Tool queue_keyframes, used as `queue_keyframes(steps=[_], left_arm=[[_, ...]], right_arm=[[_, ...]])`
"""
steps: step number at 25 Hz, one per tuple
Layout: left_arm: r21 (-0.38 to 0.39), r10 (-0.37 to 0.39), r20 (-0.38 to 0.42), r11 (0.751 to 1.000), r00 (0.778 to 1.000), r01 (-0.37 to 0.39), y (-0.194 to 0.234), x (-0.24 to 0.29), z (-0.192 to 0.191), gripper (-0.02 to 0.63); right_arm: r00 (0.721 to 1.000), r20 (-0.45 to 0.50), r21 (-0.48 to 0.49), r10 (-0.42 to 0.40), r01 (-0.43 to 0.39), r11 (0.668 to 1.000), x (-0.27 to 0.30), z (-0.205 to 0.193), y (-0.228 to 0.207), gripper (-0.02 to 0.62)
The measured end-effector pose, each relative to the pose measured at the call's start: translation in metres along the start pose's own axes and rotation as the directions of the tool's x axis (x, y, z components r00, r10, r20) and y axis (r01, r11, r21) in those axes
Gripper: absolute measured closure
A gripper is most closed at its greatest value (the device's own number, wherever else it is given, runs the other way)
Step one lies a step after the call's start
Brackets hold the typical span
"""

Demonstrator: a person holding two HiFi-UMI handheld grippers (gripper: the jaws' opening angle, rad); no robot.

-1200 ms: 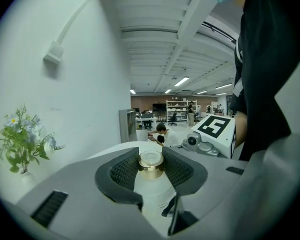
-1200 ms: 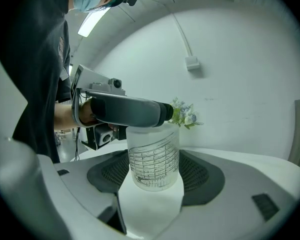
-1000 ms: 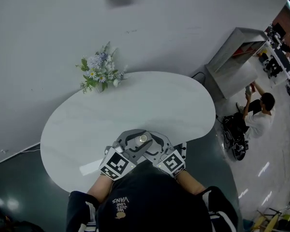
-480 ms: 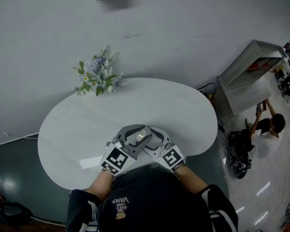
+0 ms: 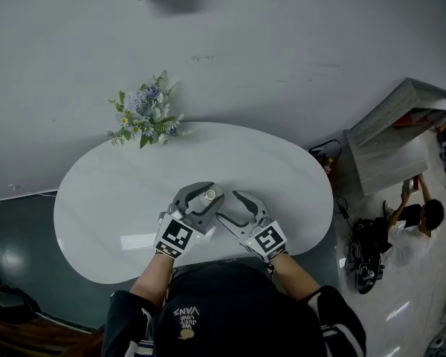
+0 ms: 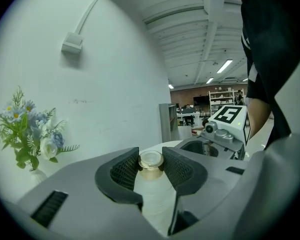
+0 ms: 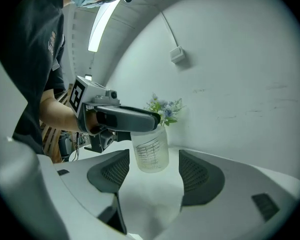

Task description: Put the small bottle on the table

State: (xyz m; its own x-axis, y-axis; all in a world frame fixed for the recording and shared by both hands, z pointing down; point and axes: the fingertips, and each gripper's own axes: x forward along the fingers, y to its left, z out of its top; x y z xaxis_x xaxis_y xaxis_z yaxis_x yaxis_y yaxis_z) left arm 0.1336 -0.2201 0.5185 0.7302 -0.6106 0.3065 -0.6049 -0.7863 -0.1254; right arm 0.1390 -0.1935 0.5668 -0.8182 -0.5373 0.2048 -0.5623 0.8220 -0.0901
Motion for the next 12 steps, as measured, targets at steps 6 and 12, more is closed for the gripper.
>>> queue_keyframes(steps=[6, 12], left_arm=[[-0.048, 0.114, -0.012, 0.992, 0.993, -0.114, 0.028, 0.030, -0.029, 0.446], [-0.067, 0.184, -0.052, 0.980, 0.982, -0.187, 0.058, 0.052, -0.051, 0.446]], right_arm=[[1.000, -0.014, 0.043, 0.004, -0.004, 0.999, -0.019, -0.015, -0.015, 0.321], [1.000, -0.008, 0.090, -0.017, 0.017, 0.996, -0.036, -0.024, -0.024, 0.321]])
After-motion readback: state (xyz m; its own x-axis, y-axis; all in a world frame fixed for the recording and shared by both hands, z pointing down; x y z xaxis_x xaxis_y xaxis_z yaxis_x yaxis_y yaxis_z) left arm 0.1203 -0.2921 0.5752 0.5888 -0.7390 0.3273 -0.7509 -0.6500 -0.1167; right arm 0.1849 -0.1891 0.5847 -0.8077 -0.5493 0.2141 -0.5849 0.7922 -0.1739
